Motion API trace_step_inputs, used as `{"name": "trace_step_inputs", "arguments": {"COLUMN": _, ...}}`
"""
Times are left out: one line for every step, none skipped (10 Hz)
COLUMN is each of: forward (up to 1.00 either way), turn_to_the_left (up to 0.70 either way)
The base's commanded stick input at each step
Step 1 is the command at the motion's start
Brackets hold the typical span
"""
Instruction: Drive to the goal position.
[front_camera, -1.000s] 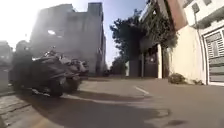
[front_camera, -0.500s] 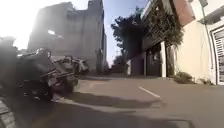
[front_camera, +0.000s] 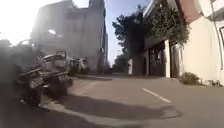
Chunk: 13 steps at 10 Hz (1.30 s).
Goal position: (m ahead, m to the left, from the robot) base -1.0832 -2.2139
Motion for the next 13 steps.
{"name": "trace_step_inputs", "arguments": {"forward": 0.85, "turn_to_the_left": 0.00}}
{"name": "trace_step_inputs", "arguments": {"forward": 0.85, "turn_to_the_left": 0.00}}
{"name": "trace_step_inputs", "arguments": {"forward": 0.85, "turn_to_the_left": 0.00}}
{"name": "trace_step_inputs", "arguments": {"forward": 0.85, "turn_to_the_left": 0.00}}
{"name": "trace_step_inputs", "arguments": {"forward": 0.85, "turn_to_the_left": 0.00}}
{"name": "trace_step_inputs", "arguments": {"forward": 0.85, "turn_to_the_left": -0.02}}
{"name": "trace_step_inputs", "arguments": {"forward": 0.85, "turn_to_the_left": -0.08}}
{"name": "trace_step_inputs", "arguments": {"forward": 0.85, "turn_to_the_left": -0.14}}
{"name": "trace_step_inputs", "arguments": {"forward": 0.85, "turn_to_the_left": -0.20}}
{"name": "trace_step_inputs", "arguments": {"forward": 0.85, "turn_to_the_left": -0.26}}
{"name": "trace_step_inputs", "arguments": {"forward": 0.85, "turn_to_the_left": -0.32}}
{"name": "trace_step_inputs", "arguments": {"forward": 0.85, "turn_to_the_left": -0.34}}
{"name": "trace_step_inputs", "arguments": {"forward": 0.85, "turn_to_the_left": -0.34}}
